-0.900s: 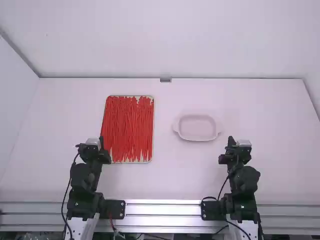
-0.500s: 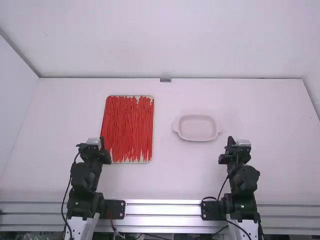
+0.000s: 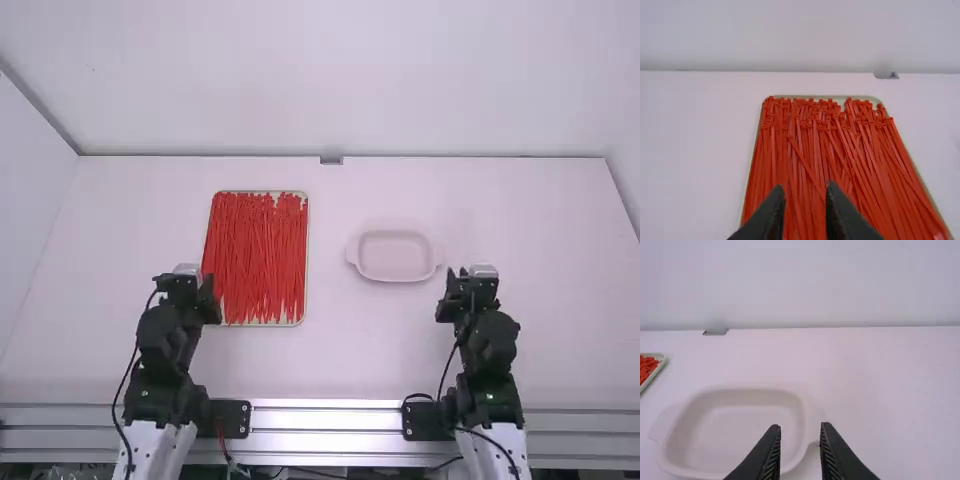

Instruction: Fasten the cable tie

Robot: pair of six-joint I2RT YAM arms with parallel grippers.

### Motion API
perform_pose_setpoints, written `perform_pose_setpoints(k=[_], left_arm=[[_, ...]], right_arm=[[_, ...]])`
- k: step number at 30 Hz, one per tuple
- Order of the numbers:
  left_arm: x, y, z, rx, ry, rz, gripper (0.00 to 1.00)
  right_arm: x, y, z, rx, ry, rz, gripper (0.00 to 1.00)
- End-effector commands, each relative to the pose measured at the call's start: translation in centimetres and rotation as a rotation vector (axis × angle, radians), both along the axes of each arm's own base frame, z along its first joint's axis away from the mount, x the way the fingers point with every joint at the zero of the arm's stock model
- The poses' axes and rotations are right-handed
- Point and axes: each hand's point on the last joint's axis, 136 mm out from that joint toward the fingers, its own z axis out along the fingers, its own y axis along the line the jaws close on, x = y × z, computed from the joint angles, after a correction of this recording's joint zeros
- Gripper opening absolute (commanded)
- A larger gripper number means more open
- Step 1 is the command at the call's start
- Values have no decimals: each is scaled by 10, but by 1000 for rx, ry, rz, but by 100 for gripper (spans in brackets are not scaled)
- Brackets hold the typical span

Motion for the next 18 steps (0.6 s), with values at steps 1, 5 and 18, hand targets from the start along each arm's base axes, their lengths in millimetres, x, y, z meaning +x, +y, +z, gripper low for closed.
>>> perform_pose_setpoints(k=[1, 5, 18], left_arm=[[3, -3, 13, -14, 10, -6, 26], [9, -5, 13, -21, 81, -9, 34], [33, -11, 10, -36, 318, -10, 61]], right_arm=[[6, 2, 17, 8, -6, 6, 26], [15, 5, 16, -1, 58, 16, 34], [57, 18, 6, -31, 244, 59, 61]])
